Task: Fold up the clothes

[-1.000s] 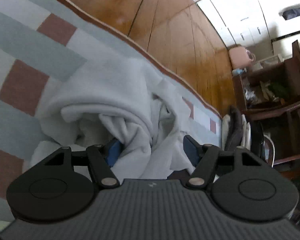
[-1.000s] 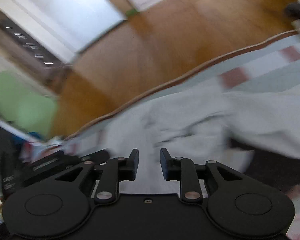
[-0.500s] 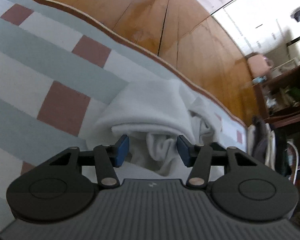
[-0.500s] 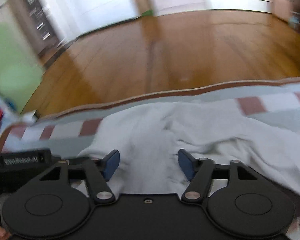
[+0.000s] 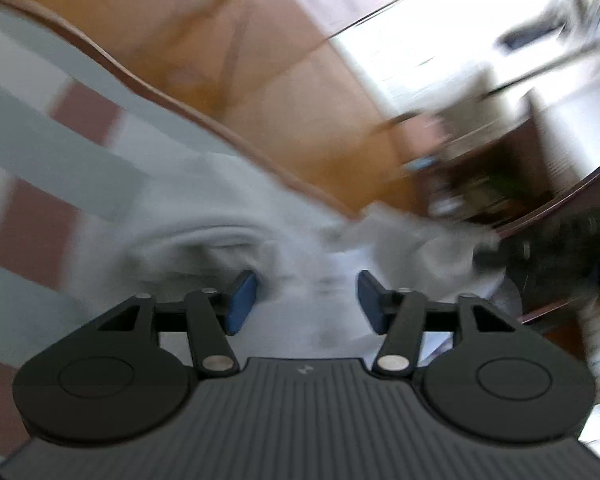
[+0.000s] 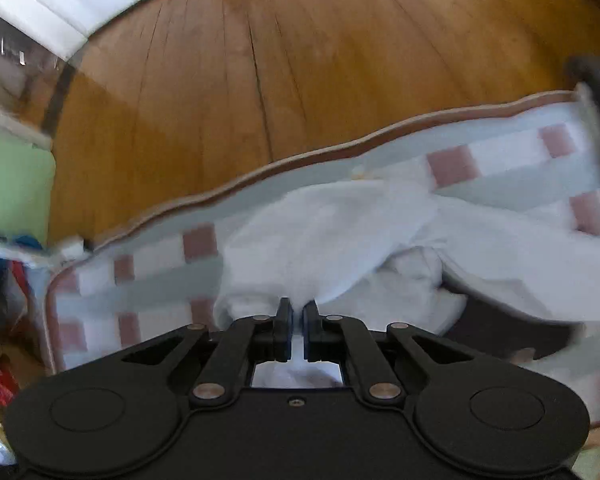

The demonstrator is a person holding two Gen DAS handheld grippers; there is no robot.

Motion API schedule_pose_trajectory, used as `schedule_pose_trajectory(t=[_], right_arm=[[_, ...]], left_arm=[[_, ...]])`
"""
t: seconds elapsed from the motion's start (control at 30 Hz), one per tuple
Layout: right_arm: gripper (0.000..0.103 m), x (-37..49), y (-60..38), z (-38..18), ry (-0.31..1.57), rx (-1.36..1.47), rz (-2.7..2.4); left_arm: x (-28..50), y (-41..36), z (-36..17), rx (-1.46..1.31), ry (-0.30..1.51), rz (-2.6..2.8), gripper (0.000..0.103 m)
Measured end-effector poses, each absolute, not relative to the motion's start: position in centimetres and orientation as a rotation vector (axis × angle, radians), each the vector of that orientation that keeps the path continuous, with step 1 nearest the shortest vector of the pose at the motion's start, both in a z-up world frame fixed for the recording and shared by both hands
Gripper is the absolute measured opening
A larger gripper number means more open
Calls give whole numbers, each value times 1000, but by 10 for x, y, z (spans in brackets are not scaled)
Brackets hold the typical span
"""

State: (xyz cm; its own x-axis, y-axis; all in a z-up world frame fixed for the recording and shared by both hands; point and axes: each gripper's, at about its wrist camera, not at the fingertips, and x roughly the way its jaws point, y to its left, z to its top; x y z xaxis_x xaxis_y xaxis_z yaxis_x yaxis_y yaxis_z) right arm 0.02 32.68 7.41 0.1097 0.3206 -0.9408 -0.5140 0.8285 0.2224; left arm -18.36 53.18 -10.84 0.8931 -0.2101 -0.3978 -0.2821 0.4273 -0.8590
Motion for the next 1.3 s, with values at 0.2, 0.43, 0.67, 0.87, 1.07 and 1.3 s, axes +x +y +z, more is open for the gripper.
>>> schedule_pose_trajectory(t=[0.2, 0.43, 0.67, 0.87, 1.07, 1.3], right_arm=[[6, -28, 287, 129, 1175, -356, 636], [6, -33, 268, 104, 1091, -433, 601], [6, -75, 271, 26, 919, -347, 641], [6, -70, 239, 0, 857, -382, 482], [5, -73, 218, 1, 806, -364, 470], [5, -77, 215, 51, 694, -206, 496]], left_arm=[[-181, 516, -96, -986, 540, 87, 62], [-162, 493, -103, -892, 660, 92, 83], [-148, 494, -124, -943, 763, 54, 19], [-174, 493, -89, -638, 677, 349, 11], [-212, 517, -68, -743, 517, 401, 11], [-212, 507, -53, -723, 410, 298, 11]])
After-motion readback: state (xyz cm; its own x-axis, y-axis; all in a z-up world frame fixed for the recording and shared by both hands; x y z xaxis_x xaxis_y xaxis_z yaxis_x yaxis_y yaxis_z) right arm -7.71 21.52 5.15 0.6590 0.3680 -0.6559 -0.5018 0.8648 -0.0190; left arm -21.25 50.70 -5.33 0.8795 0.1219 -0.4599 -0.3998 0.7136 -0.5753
